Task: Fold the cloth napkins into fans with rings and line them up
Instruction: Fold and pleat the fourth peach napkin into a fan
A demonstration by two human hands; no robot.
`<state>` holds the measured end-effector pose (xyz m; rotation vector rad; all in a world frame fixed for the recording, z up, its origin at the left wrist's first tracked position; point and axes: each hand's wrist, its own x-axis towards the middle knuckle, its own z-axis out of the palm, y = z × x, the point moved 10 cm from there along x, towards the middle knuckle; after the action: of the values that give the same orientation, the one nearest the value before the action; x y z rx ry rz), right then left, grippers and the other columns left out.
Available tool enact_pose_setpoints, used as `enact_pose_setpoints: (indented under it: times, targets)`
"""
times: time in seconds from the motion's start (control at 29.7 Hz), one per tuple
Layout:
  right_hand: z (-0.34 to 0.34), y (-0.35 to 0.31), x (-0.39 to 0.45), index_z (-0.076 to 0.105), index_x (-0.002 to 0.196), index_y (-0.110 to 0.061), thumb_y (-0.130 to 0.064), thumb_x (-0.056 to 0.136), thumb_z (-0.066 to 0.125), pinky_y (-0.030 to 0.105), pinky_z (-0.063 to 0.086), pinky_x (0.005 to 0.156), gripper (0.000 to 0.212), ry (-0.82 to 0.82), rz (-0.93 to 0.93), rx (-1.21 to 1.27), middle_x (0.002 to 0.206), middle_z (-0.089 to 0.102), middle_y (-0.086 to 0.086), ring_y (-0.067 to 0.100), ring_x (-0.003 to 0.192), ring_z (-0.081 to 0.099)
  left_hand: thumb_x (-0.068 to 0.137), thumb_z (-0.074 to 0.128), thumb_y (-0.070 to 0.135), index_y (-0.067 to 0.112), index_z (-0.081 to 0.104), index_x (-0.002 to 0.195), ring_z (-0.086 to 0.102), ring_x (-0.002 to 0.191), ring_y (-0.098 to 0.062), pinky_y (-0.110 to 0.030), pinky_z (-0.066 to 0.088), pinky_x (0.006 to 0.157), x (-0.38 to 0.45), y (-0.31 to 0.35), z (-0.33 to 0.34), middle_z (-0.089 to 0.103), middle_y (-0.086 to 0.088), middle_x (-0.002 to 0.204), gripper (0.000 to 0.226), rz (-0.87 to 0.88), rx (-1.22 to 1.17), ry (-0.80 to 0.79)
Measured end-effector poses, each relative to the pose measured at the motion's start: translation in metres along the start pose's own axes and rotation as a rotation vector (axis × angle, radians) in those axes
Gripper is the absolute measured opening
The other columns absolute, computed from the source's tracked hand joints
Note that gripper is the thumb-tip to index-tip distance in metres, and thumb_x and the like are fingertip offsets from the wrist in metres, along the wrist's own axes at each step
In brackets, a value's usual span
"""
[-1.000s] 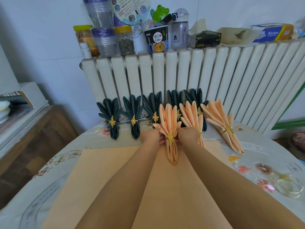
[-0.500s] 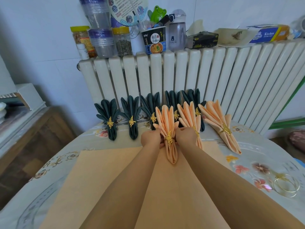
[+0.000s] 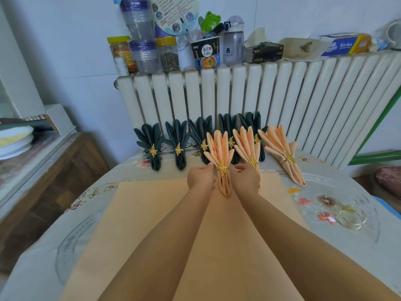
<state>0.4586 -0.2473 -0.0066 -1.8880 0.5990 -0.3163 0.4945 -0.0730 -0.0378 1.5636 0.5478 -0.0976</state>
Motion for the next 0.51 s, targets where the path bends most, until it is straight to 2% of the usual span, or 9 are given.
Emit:
enact_pose_setpoints:
  times: [0.13,0.3,0.51]
  targets:
    - [-0.01,0.005,-0.037,0.059,0.12,-0.011,-0.013,0.092,0.053,0.027,0.042,0.073,0.03,-0.045,-0.049,-0.053,0.111,0.064,0.006,0.01,0.081,0.051,0.093,0.06,0.03,0.015,0.054,0.084,0.067,0.079,-0.025,-0.041,0.058,0.079,-0.035,-0.018,-0.015,0.061,-0.002,0.072,0.019,0.001,-0.019,-0.024]
    - [-0.027,0.021,-0.083,0.06,0.119,-0.016,-0.011,0.089,0.052,0.029,0.045,0.082,0.031,-0.082,-0.04,-0.117,0.115,0.063,0.005,0.018,0.1,0.058,0.095,0.057,0.027,0.013,0.052,0.099,0.067,0.083,-0.022,-0.038,0.058,0.078,-0.081,-0.045,-0.039,0.064,-0.003,0.093,0.015,-0.022,-0.053,-0.032]
    - [-0.054,0.036,-0.147,0.06,0.119,-0.019,-0.01,0.089,0.052,0.03,0.048,0.085,0.032,-0.12,-0.08,-0.129,0.113,0.063,0.003,0.015,0.096,0.057,0.095,0.057,0.027,0.011,0.057,0.101,0.067,0.08,-0.018,-0.032,0.057,0.074,-0.142,-0.064,-0.074,0.066,-0.002,0.095,0.016,0.041,0.003,-0.032]
